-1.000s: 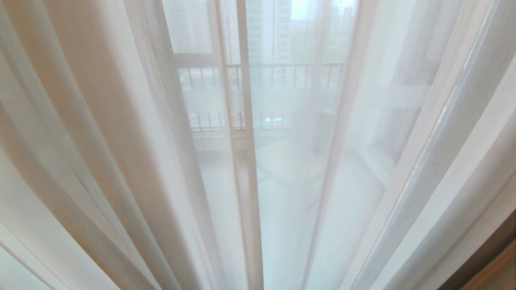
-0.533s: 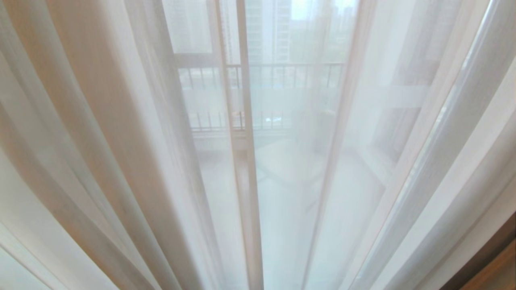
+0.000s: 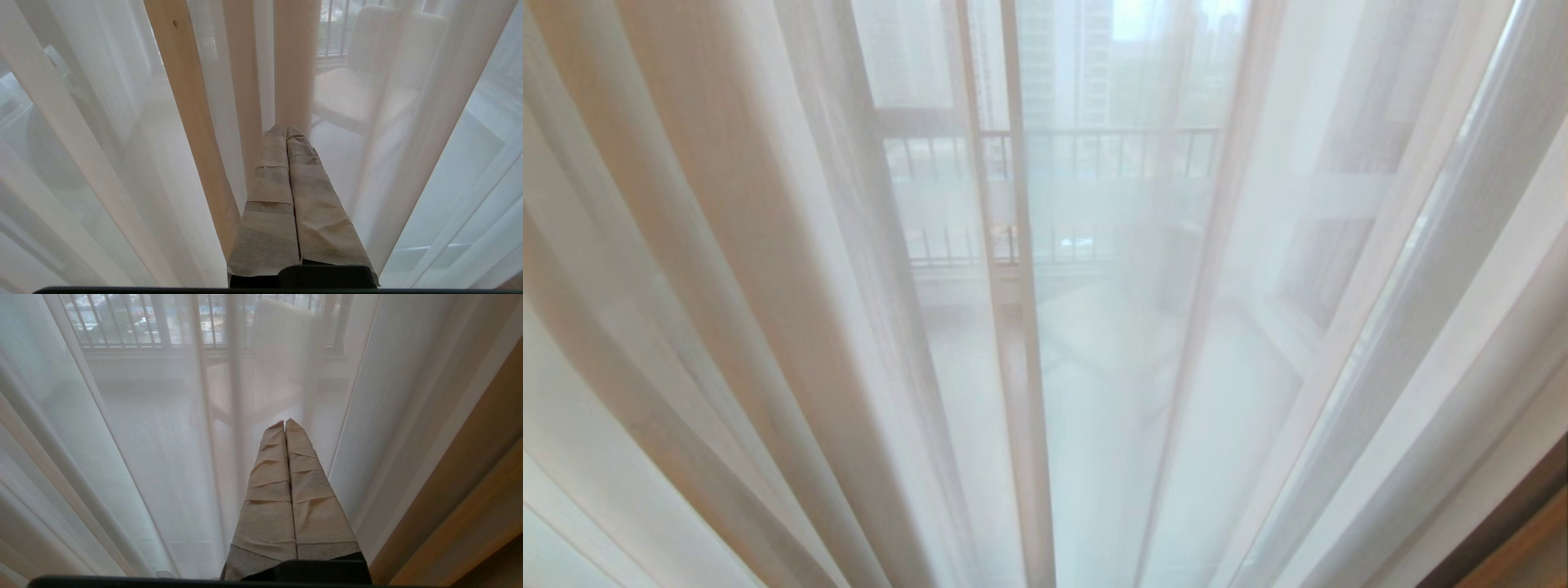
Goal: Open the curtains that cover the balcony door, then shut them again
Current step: Close the outer curtains on both sides
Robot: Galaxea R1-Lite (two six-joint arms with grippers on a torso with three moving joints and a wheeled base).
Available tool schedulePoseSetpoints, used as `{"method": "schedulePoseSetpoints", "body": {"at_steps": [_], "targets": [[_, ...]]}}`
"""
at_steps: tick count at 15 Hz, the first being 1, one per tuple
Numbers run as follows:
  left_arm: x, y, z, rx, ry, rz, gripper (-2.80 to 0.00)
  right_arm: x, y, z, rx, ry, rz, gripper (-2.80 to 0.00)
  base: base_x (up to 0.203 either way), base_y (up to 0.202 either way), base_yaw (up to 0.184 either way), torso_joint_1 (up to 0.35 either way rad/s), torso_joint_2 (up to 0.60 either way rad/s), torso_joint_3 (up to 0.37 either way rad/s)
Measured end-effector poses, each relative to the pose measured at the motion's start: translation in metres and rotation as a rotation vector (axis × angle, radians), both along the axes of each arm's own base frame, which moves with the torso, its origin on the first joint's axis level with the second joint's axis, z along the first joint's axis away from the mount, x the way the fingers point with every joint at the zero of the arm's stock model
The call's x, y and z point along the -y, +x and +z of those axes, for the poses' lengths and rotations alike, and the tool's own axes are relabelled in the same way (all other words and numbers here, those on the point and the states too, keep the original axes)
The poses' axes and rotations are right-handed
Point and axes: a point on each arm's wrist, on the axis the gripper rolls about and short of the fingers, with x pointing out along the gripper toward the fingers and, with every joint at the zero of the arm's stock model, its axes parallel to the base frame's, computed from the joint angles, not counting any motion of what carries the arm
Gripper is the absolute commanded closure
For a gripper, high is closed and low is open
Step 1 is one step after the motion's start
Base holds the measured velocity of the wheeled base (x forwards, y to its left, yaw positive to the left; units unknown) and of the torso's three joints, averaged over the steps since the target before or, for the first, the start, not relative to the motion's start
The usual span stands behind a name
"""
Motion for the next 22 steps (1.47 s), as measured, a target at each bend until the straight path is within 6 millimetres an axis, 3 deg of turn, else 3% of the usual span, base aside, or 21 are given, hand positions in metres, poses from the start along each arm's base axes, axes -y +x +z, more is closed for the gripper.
{"method": "schedulePoseSetpoints", "body": {"at_steps": [22], "targets": [[0.0, -0.0001, 0.0001, 0.001, -0.004, 0.0, 0.0, 0.0, 0.0, 0.0, 0.0, 0.0, 0.0, 0.0, 0.0, 0.0, 0.0, 0.0, 0.0, 0.0]]}}
